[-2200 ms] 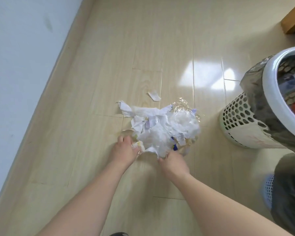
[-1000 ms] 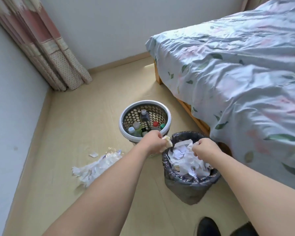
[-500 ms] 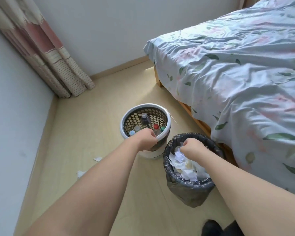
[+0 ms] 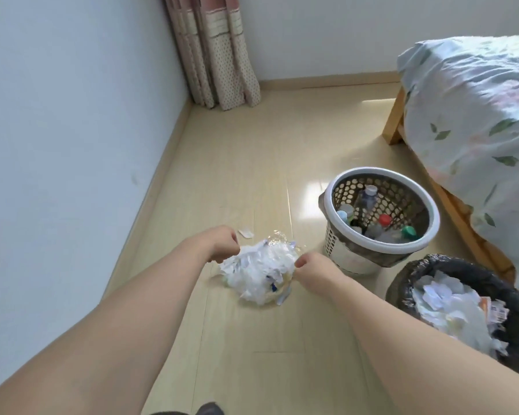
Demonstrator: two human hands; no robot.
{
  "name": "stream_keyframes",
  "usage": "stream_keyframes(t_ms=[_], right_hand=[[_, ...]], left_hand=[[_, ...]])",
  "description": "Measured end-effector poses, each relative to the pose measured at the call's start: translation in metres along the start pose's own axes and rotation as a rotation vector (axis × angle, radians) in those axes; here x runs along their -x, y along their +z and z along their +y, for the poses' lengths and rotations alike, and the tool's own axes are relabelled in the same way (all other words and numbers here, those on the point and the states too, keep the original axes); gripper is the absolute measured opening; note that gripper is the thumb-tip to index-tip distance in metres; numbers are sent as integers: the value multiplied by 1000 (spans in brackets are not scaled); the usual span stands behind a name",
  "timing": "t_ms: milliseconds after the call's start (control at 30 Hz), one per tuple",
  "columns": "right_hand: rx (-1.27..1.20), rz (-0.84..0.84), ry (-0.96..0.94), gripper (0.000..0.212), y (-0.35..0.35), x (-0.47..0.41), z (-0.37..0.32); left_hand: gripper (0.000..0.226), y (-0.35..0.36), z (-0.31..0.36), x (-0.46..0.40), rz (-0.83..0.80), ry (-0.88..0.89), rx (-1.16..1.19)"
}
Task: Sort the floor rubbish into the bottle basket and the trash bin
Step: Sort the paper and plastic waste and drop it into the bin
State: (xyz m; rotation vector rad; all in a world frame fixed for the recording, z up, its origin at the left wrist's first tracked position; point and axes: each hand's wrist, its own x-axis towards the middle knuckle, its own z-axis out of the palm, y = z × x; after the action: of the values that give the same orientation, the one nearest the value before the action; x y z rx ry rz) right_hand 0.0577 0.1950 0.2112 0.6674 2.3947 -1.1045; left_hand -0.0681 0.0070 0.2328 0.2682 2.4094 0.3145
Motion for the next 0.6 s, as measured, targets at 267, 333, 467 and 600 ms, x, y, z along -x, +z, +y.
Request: stream_keyframes(t_ms=[267, 333, 467, 600], right_hand=[[72, -59, 123, 35, 72, -103, 10], [80, -32, 166, 36, 87, -134, 21], [96, 6, 259, 20, 123, -193, 44], [155, 1, 320, 6, 155, -229, 55]], left_hand=[[22, 98, -75, -105, -31, 46, 16], [25, 124, -81, -132, -34, 27, 5], [43, 159, -79, -175, 41, -74, 58], [32, 180, -78, -205, 124, -158, 70]])
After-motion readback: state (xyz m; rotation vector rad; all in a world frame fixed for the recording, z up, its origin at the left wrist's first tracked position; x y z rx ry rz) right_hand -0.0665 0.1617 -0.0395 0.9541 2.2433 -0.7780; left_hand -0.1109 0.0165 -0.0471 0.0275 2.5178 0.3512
